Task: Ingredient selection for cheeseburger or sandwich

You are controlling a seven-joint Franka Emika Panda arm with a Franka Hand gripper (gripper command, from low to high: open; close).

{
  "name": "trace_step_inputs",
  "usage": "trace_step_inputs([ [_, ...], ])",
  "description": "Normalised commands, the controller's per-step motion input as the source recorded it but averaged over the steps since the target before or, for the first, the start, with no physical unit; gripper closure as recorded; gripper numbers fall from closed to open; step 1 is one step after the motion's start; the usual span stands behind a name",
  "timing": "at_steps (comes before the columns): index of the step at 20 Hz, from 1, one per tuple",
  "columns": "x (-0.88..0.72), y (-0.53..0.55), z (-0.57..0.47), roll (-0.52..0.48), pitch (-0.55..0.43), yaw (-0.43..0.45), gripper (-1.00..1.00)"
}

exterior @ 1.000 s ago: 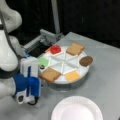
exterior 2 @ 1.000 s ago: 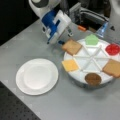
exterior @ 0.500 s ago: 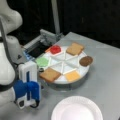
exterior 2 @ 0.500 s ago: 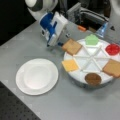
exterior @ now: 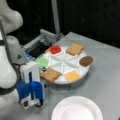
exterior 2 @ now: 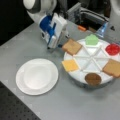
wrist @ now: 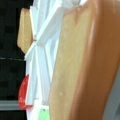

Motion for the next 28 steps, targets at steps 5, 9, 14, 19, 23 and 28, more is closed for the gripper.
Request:
trace_step_inputs([
  [5,0.35,-0.14,-0.12,0.337,-0.011,0.138,-1.00],
  [9,0.33,-0.15,-0.10,0.291,0.007,0.115,-1.00],
  [14,0.29,-0.16,-0.09,0.248,0.024,0.110,-1.00],
  [19,0.26,-0.16,-0.08,0.212,0.044,0.117,1.00],
  [23,0.23,-0.17,-0.08,0.183,0.050,0.108,1.00],
  [28,0.22,-0.18,-0.09,0.152,0.048,0.104,1.00],
])
